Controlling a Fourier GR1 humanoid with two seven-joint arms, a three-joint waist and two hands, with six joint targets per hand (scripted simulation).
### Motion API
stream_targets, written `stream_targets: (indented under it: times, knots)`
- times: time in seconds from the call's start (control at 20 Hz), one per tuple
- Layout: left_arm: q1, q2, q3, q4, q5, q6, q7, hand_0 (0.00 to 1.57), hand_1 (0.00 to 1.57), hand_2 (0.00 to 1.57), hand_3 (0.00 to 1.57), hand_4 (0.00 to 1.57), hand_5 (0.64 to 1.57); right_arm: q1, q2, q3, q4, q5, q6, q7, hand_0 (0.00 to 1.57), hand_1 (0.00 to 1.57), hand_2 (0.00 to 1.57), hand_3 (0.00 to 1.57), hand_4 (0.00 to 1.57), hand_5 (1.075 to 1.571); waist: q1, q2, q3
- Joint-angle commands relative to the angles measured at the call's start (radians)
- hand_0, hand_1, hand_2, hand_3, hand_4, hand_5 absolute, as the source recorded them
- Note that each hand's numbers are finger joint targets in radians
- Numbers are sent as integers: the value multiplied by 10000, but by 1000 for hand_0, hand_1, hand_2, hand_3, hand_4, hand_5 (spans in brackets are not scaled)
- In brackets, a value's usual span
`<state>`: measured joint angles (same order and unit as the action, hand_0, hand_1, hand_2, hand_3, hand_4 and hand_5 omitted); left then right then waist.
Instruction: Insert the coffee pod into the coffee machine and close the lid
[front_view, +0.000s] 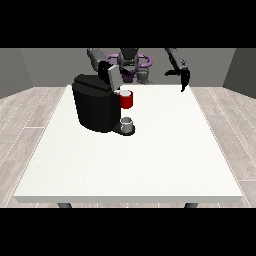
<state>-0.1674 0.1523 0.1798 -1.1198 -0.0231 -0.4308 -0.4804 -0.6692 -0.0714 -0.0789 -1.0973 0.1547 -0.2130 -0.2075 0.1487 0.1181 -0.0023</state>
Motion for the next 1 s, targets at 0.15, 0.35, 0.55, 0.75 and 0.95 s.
stream_targets:
  times: [0.15,0.35,0.55,0.75,0.95]
  knots:
    - [-584,221,-39,214,44,-255,105,0,0,0,0,394,1571,-1105,160,618,355,713,-345,600,0,0,0,0,421,1571,685,422,18]
    - [-618,512,230,678,388,-758,-134,0,0,0,0,343,1571,-1093,149,846,16,940,-613,1050,0,0,0,0,374,1571,643,467,15]
    - [-613,209,-155,548,-21,-434,-397,0,0,0,0,347,1571,-2027,-103,790,424,1139,-569,1235,0,0,0,0,375,1571,949,706,19]
    - [-989,465,296,1332,159,-310,-406,0,0,0,0,315,1571,-2499,375,1455,291,1492,-275,1482,0,0,0,0,383,1571,401,483,17]
    - [-265,-58,-332,540,196,-616,152,0,0,0,0,385,1571,-2171,697,1110,883,1058,-417,1026,0,0,0,0,393,1571,1015,-195,27]
